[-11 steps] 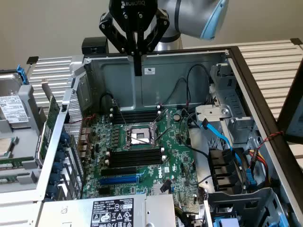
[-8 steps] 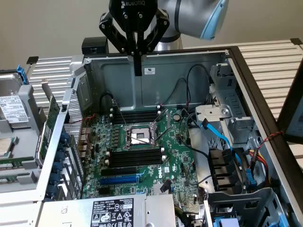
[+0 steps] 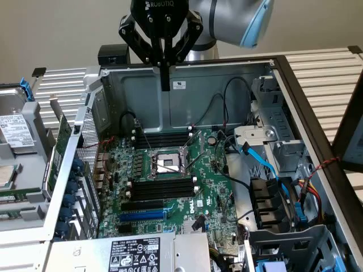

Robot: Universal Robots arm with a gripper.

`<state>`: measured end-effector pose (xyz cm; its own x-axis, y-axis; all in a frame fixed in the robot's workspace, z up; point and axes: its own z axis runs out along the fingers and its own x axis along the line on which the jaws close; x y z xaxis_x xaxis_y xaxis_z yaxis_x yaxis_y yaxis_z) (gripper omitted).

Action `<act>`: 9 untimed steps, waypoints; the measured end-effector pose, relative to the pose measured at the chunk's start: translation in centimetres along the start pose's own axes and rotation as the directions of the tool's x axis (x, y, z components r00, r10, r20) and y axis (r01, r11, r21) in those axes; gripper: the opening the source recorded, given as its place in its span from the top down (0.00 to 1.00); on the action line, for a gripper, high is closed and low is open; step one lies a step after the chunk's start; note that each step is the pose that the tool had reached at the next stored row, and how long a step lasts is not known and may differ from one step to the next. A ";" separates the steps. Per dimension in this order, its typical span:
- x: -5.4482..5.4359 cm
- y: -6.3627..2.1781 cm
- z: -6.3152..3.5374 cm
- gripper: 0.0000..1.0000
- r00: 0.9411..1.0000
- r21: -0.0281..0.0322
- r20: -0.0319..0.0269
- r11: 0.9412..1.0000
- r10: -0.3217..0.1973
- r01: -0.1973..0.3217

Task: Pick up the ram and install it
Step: 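Reach for the ram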

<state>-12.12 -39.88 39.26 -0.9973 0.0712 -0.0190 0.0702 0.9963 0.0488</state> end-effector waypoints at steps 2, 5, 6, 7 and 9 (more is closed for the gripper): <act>0.1 -0.01 -0.01 0.90 1.000 0.000 0.000 1.000 0.000 0.000; 0.6 -0.05 -0.02 0.90 1.000 0.000 0.000 1.000 0.000 0.000; 1.0 -0.07 -0.02 0.90 1.000 0.000 0.000 1.000 0.000 0.000; 1.2 -0.09 -0.03 0.90 1.000 0.000 0.000 1.000 0.000 0.000; 2.0 -0.14 -0.04 0.90 1.000 0.000 0.000 1.000 0.000 0.000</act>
<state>-14.15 -39.88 39.26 -0.9973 0.0711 -0.0190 0.0701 0.9963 0.0487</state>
